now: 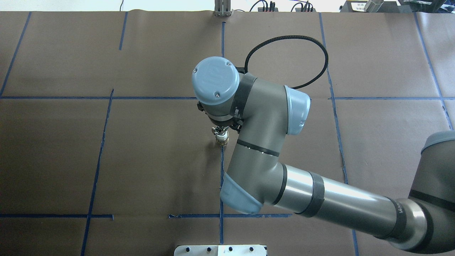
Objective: Assemble PPR valve and pipe with both arms
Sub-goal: 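Open the right gripper and lift it away from the valve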
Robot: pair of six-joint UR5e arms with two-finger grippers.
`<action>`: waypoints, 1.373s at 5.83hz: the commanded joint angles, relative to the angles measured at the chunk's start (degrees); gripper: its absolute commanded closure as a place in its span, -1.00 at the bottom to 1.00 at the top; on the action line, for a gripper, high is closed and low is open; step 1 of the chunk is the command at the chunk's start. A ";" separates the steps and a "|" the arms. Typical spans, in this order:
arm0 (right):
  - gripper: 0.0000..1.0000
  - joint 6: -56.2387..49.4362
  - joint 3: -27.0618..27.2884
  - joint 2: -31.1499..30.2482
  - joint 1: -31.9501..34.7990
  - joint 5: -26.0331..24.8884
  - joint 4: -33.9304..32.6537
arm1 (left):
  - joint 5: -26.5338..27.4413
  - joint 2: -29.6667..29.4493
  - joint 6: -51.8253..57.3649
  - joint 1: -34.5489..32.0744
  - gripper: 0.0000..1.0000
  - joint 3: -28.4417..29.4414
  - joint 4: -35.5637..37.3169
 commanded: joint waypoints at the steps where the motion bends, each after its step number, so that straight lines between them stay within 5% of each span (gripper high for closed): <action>1: -1.00 -16.61 0.04 -3.76 10.66 12.68 -0.23 | 0.30 0.00 0.46 0.01 -1.00 0.59 -0.41; 3: -1.00 -47.29 -0.05 -13.14 24.97 23.94 -0.50 | 0.22 -0.09 -0.06 -0.08 -1.00 0.94 -0.42; 8: -1.00 -105.98 2.14 -39.76 53.03 28.66 -0.23 | 0.65 2.79 0.37 -0.17 -1.00 0.86 -0.59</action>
